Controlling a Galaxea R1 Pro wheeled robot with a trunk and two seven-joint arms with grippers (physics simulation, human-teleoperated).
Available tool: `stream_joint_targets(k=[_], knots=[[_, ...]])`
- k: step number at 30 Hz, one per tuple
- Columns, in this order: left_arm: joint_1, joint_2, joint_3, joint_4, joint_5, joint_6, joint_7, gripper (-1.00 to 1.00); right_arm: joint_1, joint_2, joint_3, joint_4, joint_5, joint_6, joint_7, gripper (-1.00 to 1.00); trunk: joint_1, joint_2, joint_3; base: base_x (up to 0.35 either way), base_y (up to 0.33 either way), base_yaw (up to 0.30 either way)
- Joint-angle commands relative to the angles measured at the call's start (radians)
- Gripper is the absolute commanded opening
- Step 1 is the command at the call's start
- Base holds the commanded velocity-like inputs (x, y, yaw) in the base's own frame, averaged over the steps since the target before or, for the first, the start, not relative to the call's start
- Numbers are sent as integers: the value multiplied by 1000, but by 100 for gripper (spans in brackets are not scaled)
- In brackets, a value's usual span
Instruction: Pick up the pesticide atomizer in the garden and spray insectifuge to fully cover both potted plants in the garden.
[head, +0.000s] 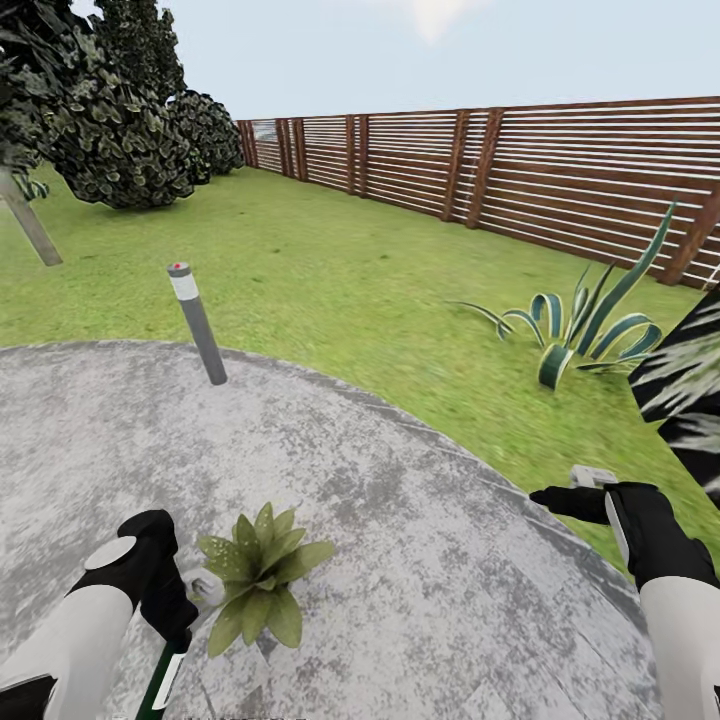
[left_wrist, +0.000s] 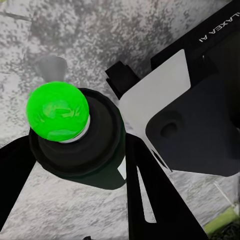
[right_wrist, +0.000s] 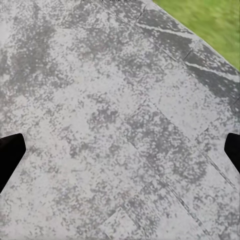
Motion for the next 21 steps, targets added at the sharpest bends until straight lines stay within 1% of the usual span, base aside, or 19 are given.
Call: stream_joint_targets(k=[1, 5, 7, 10, 13, 17, 19, 20, 21], knots=[[-1, -1, 5, 0, -10, 9, -9, -100, 0, 0, -3, -1, 10, 3, 9, 100, 0, 0, -1, 2, -3, 251], [-1, -1, 4, 0, -11, 9, -9, -100, 0, 0, -3, -1, 10, 3, 9, 100, 0, 0, -1, 1, -1, 252], [-1, -2, 3, 1, -11, 9, -9, -100, 0, 0, -3, -1, 10, 3, 9, 100, 0, 0, -1, 0, 0, 150], [-1, -3, 2, 10, -12, 7, -9, -100, 0, 0, -3, -1, 10, 3, 9, 100, 0, 0, -1, 0, 0, 33], [0, -3, 2, 39, -13, 6, -9, -100, 0, 0, -3, -1, 10, 3, 9, 100, 0, 0, -1, 0, 0, 5], [-1, -4, 0, 41, -12, 7, -9, -100, 0, 0, -3, -1, 10, 3, 9, 100, 0, 0, -1, 0, 0, 0], [-1, -17, -2, 31, -12, 7, -9, -100, 0, 0, -3, -1, 11, 3, 9, 100, 0, 0, -1, 0, 0, 0], [-1, -34, -3, 26, -12, 7, -9, -100, 0, 0, -3, -1, 10, 3, 9, 100, 0, 0, -1, 0, 0, 0], [-1, -62, -4, 19, -13, 8, -9, -100, 0, 0, -3, -1, 10, 3, 9, 100, 0, 0, -1, 0, 0, 0]])
